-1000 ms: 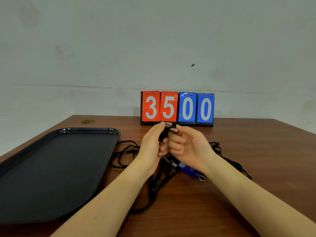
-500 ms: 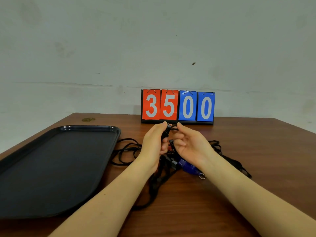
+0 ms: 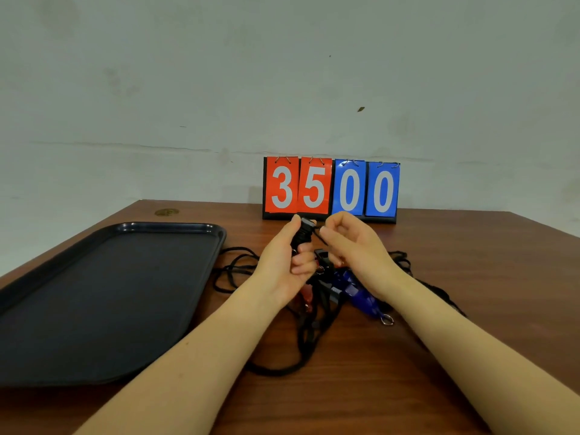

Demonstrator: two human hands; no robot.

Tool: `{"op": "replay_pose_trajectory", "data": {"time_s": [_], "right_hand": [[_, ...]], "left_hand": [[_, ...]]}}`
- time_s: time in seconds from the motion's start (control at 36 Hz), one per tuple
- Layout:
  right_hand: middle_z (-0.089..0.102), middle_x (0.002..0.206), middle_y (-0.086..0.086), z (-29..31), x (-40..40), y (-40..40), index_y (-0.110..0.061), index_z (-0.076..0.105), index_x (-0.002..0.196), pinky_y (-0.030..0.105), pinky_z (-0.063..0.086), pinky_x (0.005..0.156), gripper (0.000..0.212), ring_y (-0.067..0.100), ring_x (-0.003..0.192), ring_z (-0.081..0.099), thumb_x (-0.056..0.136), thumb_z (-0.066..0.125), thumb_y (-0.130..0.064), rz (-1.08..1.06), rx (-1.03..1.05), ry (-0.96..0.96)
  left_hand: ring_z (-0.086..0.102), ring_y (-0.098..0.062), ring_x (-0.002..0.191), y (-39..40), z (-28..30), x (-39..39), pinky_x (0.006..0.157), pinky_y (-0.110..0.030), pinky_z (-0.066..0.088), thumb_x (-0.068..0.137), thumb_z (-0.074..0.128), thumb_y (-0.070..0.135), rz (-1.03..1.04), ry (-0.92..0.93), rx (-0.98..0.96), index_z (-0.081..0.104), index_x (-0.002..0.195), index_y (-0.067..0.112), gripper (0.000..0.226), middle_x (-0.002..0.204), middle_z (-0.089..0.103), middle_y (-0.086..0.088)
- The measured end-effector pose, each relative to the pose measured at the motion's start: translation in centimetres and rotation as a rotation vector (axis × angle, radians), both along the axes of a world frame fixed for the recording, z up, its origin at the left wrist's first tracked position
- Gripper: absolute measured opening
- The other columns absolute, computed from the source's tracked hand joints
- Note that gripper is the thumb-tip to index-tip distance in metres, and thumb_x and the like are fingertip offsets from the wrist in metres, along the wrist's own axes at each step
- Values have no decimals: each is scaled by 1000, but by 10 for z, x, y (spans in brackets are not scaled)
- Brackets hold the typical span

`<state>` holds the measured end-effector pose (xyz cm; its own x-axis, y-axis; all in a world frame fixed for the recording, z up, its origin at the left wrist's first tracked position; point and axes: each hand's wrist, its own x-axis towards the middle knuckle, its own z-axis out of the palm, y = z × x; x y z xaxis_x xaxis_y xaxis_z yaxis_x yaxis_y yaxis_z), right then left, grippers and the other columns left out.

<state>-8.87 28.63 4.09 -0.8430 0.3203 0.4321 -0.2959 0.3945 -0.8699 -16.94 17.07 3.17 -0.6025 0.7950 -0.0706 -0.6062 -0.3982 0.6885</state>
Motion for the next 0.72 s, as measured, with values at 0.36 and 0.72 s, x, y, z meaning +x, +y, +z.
{"op": "replay_pose_trajectory", "data": {"time_s": [0.36,0.72], "right_hand": [[54,85,-13,0,4,10,-17,61,95,12,44,72,7,4,80,53,90,62,-12,-301,707,236],[63,93,-15,1,3,10,-24,66,96,9,46,81,14,-2,93,59,91,61,-12,-273,542,222]], "left_hand": [[31,-6,46,-4,2,-4,40,-15,24,98,46,27,-58,240,-61,54,114,11,24,61,40,2],[32,-8,42,5,0,-3,39,-18,23,100,42,27,13,504,-237,54,102,11,20,54,38,2]]}}
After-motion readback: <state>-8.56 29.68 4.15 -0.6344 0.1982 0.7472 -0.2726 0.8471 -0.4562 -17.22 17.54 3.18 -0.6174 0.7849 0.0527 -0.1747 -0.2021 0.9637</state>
